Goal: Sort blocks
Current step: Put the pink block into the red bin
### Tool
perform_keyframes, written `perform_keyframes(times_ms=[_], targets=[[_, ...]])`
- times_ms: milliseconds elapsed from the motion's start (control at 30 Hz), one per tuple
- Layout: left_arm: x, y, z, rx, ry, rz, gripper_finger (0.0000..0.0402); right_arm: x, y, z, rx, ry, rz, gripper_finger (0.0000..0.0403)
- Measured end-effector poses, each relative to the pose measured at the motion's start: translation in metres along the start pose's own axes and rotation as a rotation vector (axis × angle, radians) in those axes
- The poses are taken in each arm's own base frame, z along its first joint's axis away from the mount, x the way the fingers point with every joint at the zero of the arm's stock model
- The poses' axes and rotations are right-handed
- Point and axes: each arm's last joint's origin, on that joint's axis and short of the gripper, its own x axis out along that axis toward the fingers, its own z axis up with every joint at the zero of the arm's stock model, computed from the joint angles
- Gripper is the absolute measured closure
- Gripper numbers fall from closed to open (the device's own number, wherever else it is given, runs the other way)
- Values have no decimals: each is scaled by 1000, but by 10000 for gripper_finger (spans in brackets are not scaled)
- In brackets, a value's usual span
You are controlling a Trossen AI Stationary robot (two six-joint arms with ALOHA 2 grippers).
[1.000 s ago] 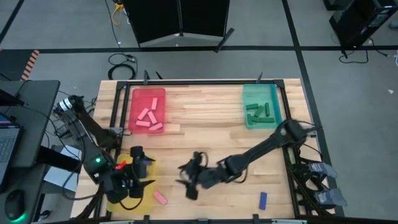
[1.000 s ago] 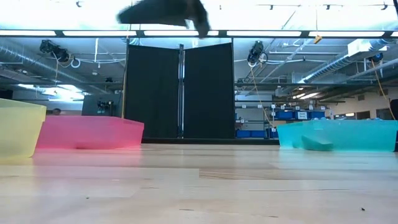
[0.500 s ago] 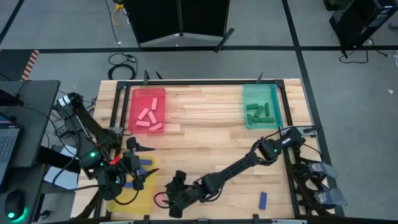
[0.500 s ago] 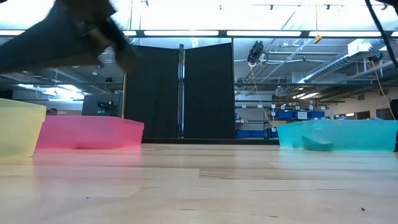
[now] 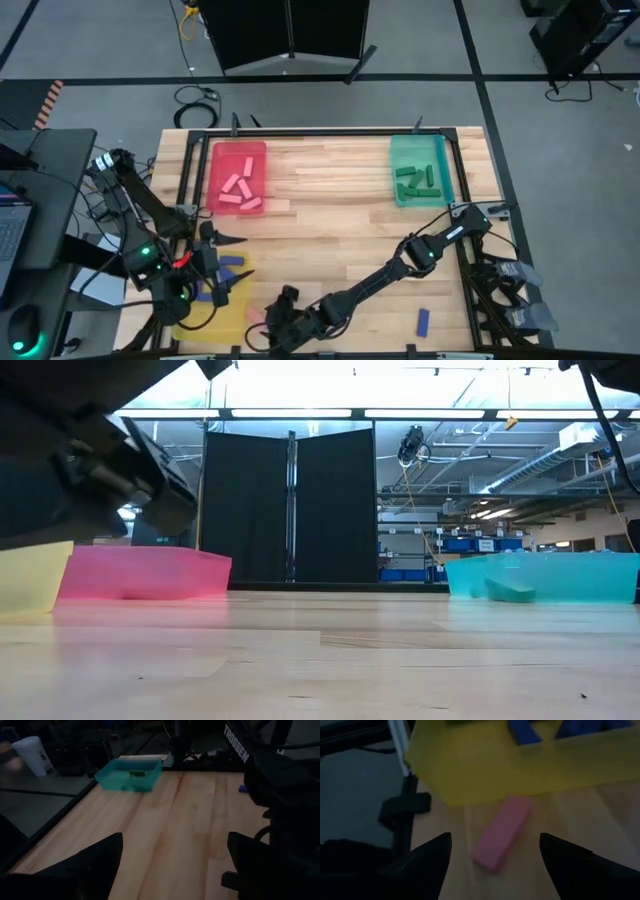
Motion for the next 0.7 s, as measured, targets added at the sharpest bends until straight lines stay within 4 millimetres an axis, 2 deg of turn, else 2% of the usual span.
perform_keyframes(times_ms=[200, 500, 700], targets=[[0, -2, 1, -35, -11, -7, 35, -3, 3, -3, -25, -24, -41, 89], [0, -3, 2, -55, -28, -1, 35, 7, 12, -25, -38, -55, -47, 89], [0, -3, 2, -54, -29, 1, 35, 7, 11, -22, -25, -89, -59, 89]])
